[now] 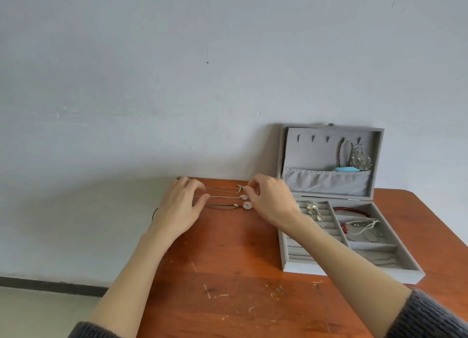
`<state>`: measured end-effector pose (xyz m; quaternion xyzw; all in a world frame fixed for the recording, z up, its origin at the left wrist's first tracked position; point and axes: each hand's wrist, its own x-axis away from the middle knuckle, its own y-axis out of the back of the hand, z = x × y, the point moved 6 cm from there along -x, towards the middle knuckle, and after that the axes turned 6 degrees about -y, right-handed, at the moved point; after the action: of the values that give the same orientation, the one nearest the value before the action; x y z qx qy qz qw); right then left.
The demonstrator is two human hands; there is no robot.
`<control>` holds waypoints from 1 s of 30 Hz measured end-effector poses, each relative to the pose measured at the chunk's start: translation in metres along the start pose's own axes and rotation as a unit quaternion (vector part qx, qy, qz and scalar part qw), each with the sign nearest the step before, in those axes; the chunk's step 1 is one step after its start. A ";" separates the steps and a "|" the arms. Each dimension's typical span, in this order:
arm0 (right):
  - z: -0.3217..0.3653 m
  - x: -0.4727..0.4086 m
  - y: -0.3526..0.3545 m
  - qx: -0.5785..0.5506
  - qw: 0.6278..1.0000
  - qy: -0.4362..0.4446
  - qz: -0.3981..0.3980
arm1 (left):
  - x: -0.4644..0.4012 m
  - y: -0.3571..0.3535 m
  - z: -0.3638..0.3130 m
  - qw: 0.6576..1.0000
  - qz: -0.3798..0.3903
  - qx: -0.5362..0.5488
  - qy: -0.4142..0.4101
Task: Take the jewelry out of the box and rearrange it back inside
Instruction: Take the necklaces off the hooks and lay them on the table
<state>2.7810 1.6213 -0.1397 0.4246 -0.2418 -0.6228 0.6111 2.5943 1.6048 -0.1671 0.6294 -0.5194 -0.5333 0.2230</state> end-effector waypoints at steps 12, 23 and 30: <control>-0.082 0.026 0.104 0.056 0.998 0.008 -0.042 | -0.034 -0.011 -0.168 0.976 0.023 -0.078 -0.204; -0.154 -0.012 0.135 0.127 0.984 -0.051 -0.117 | -0.090 -0.058 -0.243 0.967 0.020 -0.148 -0.207; -0.153 -0.044 0.146 0.147 0.969 -0.078 -0.184 | -0.108 -0.071 -0.244 0.960 -0.010 -0.164 -0.225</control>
<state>2.9836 1.6775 -0.0891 0.4970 -0.2950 -0.7135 0.3962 2.8562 1.6602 -0.0975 0.4532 -0.4551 -0.7411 0.1957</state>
